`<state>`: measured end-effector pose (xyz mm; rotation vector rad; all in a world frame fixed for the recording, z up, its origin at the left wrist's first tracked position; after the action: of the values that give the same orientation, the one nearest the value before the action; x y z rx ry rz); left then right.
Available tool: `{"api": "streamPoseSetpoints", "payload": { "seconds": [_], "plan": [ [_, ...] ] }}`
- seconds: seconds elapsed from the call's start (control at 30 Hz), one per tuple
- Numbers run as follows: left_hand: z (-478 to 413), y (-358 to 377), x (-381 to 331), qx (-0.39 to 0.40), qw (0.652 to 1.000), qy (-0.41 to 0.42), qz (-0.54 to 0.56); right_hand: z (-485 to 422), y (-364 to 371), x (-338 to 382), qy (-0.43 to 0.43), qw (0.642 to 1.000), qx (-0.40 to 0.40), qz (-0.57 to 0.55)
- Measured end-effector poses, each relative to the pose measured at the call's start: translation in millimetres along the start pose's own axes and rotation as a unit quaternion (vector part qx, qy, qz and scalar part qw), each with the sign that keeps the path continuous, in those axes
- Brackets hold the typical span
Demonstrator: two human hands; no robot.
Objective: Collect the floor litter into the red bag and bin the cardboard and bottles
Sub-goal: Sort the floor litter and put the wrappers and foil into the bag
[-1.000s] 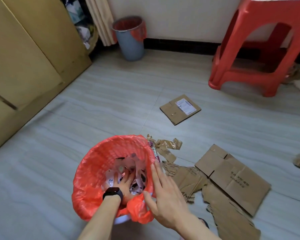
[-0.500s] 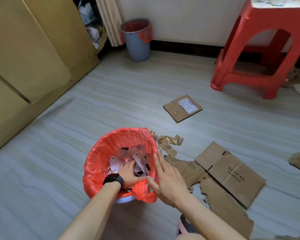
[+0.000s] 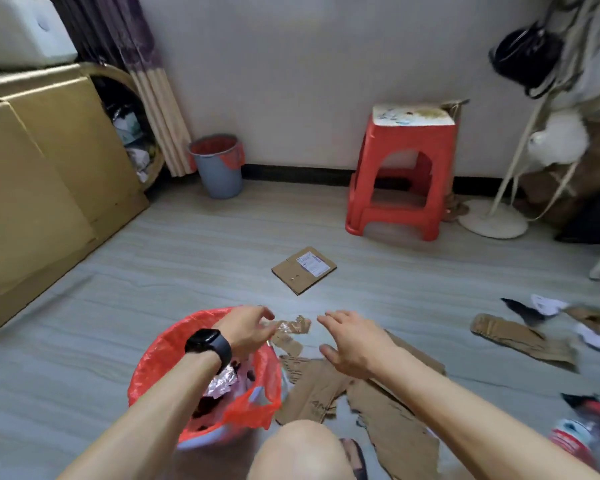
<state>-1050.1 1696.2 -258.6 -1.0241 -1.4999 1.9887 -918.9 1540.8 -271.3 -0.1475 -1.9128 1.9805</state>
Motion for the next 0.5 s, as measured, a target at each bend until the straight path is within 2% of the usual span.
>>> {"api": "streamPoseSetpoints", "payload": {
  "seconds": [0.2,0.33,0.5],
  "plan": [
    [-25,-12,-182,0.014,0.983,0.183,-0.027,90,-78,-114,0.134,0.99,-0.013,0.053],
    [-27,13,-287,0.041,0.96,0.271,-0.06,182,-93,-191,0.248,0.968,-0.047,0.0],
    [-22,61,-367,0.069,0.941,0.325,-0.068,279,-76,-252,0.368,0.923,-0.08,-0.074]
  ]
}}
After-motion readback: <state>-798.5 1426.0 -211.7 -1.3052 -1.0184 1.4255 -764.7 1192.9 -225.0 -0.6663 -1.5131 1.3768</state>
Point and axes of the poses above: each hand's wrist, its own z-axis away from the middle knuckle, its own y-axis out of the palm, x = y × z, the point moved 6 cm from there along -z, towards the middle knuckle, and after that the axes turned 8 degrees about -x, right-handed, at the moved point
